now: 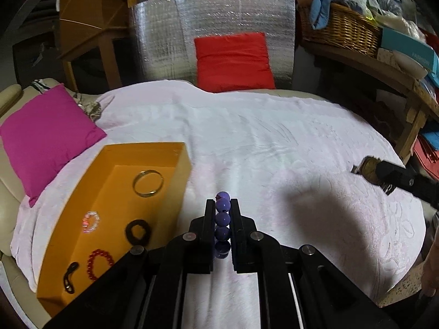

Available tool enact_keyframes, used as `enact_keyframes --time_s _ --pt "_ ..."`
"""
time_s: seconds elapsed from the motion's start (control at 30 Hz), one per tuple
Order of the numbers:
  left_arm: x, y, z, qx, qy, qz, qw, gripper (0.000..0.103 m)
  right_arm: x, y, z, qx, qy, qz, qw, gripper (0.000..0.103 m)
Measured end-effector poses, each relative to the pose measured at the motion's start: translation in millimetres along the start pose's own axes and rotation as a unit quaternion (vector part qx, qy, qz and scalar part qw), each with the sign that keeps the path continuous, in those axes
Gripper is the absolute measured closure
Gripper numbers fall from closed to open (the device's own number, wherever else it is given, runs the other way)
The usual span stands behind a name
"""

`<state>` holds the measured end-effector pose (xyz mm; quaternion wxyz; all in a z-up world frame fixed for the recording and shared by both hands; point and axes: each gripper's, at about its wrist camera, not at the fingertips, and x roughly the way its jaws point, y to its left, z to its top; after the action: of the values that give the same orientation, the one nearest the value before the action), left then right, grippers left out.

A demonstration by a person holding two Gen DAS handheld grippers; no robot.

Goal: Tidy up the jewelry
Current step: 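Carry the purple bracelet and wristwatch over the orange box with both tools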

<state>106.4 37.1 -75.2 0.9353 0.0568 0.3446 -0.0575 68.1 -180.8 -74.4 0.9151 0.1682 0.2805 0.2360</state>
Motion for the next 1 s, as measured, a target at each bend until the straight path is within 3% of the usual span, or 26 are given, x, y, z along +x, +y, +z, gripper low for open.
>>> enact_keyframes --time_s 0.53,1.0 --pt "-54 57 8 -0.035 -0.053 0.045 0.9970 0.093 9 73 2 -0.032 -0.005 0.048 0.998 0.088" --pt "-78 110 8 -0.071 -0.077 0.076 0.9916 0.093 29 154 18 -0.087 -0.003 0.083 0.993 0.088"
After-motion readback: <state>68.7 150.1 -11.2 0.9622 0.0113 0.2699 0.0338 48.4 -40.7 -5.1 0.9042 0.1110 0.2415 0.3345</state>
